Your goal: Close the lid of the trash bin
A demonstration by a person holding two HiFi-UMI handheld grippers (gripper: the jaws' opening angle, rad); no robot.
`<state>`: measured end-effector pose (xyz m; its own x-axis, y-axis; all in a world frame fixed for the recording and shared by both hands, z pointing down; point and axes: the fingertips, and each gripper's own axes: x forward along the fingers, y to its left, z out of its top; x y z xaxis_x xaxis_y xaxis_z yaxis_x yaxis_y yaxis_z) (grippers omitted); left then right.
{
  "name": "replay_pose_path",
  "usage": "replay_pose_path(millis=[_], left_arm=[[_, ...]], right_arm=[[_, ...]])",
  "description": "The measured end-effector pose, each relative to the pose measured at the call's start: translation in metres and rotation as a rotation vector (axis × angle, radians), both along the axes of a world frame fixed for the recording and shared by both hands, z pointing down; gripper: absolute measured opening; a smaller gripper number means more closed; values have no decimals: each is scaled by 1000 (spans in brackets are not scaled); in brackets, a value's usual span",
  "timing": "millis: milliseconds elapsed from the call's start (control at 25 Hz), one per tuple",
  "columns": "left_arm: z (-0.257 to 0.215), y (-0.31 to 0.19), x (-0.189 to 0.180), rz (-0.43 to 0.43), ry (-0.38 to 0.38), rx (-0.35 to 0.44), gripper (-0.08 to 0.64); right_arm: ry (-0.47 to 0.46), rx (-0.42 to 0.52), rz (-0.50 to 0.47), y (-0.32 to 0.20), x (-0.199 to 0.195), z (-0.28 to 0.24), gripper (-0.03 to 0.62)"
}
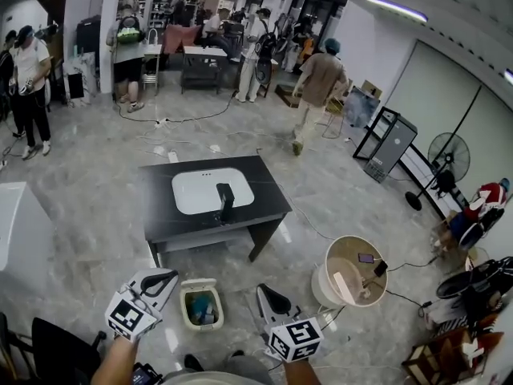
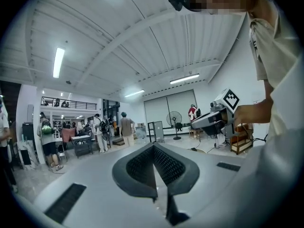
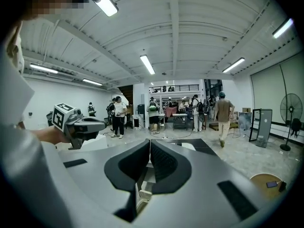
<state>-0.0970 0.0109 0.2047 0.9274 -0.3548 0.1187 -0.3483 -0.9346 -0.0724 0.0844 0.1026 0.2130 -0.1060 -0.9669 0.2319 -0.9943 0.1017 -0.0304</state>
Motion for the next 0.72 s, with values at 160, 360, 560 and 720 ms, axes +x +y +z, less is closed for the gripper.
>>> replay_pose_path(millis=[160, 360, 560, 720], left_arm=[[11, -22, -3, -19, -4, -17, 14], [20, -47, -4, -60, -15, -34, 14], [31, -67, -3, -120, -40, -56, 14], [41, -81, 11, -148, -67, -86, 14]], right_arm=[[4, -18, -37, -27, -4, 10, 25], [-9, -24, -94, -68, -2, 21, 26], [-31, -40, -166, -102, -2, 33, 26], [-52, -73, -213, -127, 8, 46, 26]])
